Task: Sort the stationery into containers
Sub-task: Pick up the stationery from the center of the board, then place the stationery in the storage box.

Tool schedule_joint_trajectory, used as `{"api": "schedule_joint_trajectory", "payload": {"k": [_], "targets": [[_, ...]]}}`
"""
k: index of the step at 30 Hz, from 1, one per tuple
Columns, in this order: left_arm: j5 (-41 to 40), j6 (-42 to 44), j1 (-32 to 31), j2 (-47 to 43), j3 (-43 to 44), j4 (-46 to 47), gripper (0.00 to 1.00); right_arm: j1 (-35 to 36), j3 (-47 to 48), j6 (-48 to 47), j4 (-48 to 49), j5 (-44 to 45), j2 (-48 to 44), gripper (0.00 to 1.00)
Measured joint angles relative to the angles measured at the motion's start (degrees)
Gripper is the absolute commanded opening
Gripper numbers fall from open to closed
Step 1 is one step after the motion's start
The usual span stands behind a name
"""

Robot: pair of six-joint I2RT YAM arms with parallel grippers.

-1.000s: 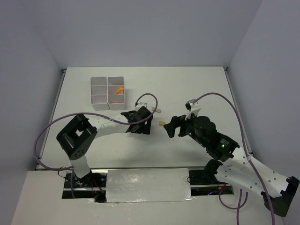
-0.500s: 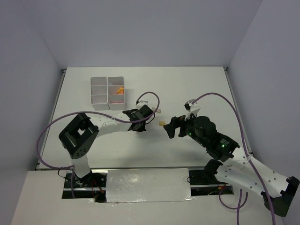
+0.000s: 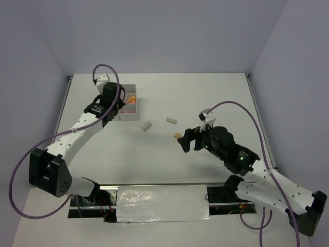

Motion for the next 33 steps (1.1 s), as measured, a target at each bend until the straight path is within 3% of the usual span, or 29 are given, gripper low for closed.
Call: {"api": "schedule_joint_trajectory", "payload": {"k": [6,14,23,33], "targets": [[3.06,-5.38,11.96,0.35,0.85,7.08,0.14,0.0,-0.09,-0.63,0.79,-1.38,1.11,1.0],[8.7,-10.45,19.93,4.28,-1.33,21.49,0.25,0.0,-1.62,-1.33,1.9,-2.38,1.51,1.0],[12.76,-14.23,21.38,10.12,-5.7,37.83,0.34,0.0,-1.62,-2.19,2.51,-3.54,3.67,1.0],[13.88,-14.6,21.81,14.53,-7.74,48.72,0.39,0.0,-1.64,-3.21,2.54,-3.85,4.63,1.0]]}}
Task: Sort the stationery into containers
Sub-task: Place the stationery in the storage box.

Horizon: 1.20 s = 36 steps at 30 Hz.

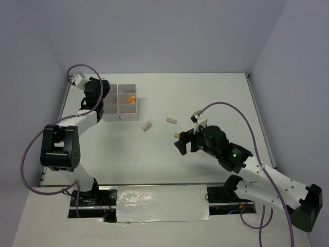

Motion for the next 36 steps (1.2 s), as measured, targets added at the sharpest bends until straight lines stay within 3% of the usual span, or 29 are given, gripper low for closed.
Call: {"api": "schedule_joint_trajectory", "payload": {"k": [7,21,28,36], "targets": [[0.15,0.17,0.07,2.45,-2.43,5.25,0.49,0.0,0.0,-0.42,0.02,-0.76,0.5,1.0],[0.17,0.17,0.39,4.35,-4.66,10.62,0.56,0.0,0.02,-0.61,0.07,-1.4,0.52,1.0],[0.15,0.26,0.39,4.35,-5.35,11.91,0.67,0.0,0.02,-0.7,0.09,-2.12,0.52,1.0],[0.11,0.24,0.39,4.35,-5.75,12.74,0.67,-0.02,0.02,-1.07,0.09,-2.21,0.5,1.0]]}}
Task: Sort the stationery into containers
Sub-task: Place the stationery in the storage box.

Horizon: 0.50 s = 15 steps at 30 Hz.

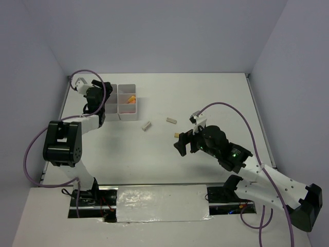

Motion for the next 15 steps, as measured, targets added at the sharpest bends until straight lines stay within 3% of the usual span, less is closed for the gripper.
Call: {"api": "schedule_joint_trajectory", "payload": {"k": [4,9,15], "targets": [[-0.48,0.11,0.0,-1.2,-2.08,-0.28,0.76,0.0,0.0,0.0,0.02,0.04,0.04,1.0],[-4.35,2.21,-1.44,-9.01,-0.02,-13.55,0.96,-0.33,0.15,0.22,0.15,0.35,2.25,1.0],[-8.44,10.49,-9.49,-20.13,9.88,-29.49,0.99,-1.64,0.98,2.93,-0.44,4.13,5.6,1.0]]}}
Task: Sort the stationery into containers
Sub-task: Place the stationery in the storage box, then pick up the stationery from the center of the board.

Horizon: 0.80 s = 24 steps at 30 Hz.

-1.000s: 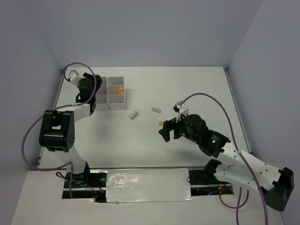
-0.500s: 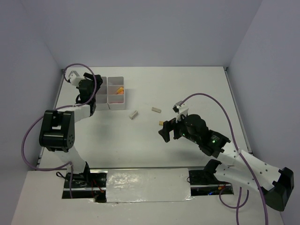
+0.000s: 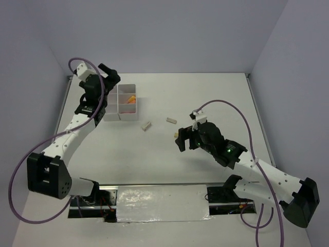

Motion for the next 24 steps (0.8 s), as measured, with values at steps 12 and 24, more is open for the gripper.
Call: {"api": "schedule_joint_trajectory", "payload": {"k": [12,24], "targets": [[10.4,17.75,-17.31,2.69,5.81,-23.12,0.94,-0.85,1.42,6.69,-3.5,8.72,-12.57,1.0],[20.13,25.62,-20.15,17.7,5.29,-26.99,0.84,-0.85,1.2,6.36,-3.34,2.08,-12.96,1.0]]}}
